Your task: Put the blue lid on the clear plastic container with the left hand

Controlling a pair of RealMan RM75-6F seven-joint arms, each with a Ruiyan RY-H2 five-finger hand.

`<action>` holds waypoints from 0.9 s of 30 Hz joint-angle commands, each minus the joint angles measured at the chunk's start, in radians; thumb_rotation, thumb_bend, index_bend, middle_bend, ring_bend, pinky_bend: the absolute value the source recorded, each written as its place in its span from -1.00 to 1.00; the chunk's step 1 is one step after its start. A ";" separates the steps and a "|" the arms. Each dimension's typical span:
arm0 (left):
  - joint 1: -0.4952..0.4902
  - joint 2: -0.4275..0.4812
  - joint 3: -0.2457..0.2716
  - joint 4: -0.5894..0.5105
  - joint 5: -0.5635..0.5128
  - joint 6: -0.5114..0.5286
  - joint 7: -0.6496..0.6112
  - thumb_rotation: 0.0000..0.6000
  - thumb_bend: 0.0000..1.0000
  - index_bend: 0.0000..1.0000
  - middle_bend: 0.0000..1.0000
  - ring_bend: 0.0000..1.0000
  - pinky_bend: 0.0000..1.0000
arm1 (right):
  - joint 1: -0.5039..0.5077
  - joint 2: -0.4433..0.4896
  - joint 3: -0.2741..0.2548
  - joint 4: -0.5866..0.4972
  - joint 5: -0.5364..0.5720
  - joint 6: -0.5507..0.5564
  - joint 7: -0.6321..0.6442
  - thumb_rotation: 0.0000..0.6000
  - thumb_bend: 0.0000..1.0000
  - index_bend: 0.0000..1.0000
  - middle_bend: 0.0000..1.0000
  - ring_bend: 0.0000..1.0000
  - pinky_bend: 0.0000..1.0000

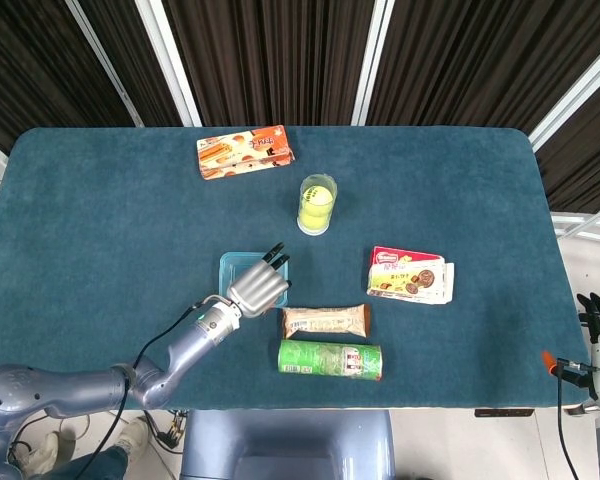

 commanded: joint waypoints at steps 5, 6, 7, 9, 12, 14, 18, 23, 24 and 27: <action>0.009 -0.012 0.004 0.031 0.010 -0.006 -0.017 1.00 0.05 0.30 0.18 -0.74 -0.98 | -0.001 0.000 0.000 0.000 -0.001 0.001 0.001 1.00 -0.42 -0.80 -1.00 -1.00 -1.00; 0.011 -0.013 0.005 0.036 0.011 -0.007 -0.020 1.00 0.05 0.30 0.18 -0.74 -0.98 | -0.001 0.000 0.000 0.000 0.000 0.001 0.000 1.00 -0.42 -0.80 -1.00 -1.00 -1.00; 0.012 -0.014 0.005 0.039 0.012 -0.008 -0.021 1.00 0.05 0.30 0.18 -0.74 -0.98 | -0.001 0.000 0.000 0.000 0.000 0.001 0.000 1.00 -0.42 -0.80 -1.00 -1.00 -1.00; 0.015 -0.014 0.006 0.045 0.016 -0.008 -0.025 1.00 0.05 0.30 0.18 -0.74 -0.98 | -0.001 0.000 0.000 0.000 0.000 0.002 0.000 1.00 -0.42 -0.80 -1.00 -1.00 -1.00; 0.017 -0.007 -0.007 0.040 0.026 0.006 -0.036 1.00 0.05 0.30 0.18 -0.74 -0.98 | -0.001 -0.001 0.000 0.000 0.001 0.001 -0.001 1.00 -0.42 -0.80 -1.00 -1.00 -1.00; 0.017 0.001 -0.019 0.027 0.033 0.019 -0.043 1.00 0.05 0.30 0.18 -0.74 -0.98 | -0.001 -0.001 0.000 0.000 0.000 0.001 -0.001 1.00 -0.42 -0.80 -1.00 -1.00 -1.00; 0.019 0.043 -0.049 -0.032 0.049 0.056 -0.054 1.00 0.05 0.29 0.17 -0.74 -0.98 | 0.000 -0.002 0.000 0.001 -0.001 0.002 -0.002 1.00 -0.42 -0.80 -1.00 -1.00 -1.00; 0.037 0.119 -0.077 -0.130 0.042 0.098 -0.049 1.00 -0.25 -0.16 -0.14 -0.86 -1.00 | -0.001 -0.002 -0.001 0.002 -0.005 0.005 -0.004 1.00 -0.42 -0.80 -1.00 -1.00 -1.00; 0.043 0.143 -0.076 -0.158 0.027 0.098 -0.034 1.00 -0.36 -0.33 -0.29 -0.92 -1.00 | -0.001 -0.003 -0.001 0.002 -0.006 0.005 -0.005 1.00 -0.42 -0.80 -1.00 -1.00 -1.00; 0.062 0.221 -0.070 -0.257 -0.053 0.096 0.040 1.00 -0.57 -0.71 -0.69 -1.00 -1.00 | -0.001 -0.004 -0.001 0.003 -0.008 0.009 -0.008 1.00 -0.42 -0.80 -1.00 -1.00 -1.00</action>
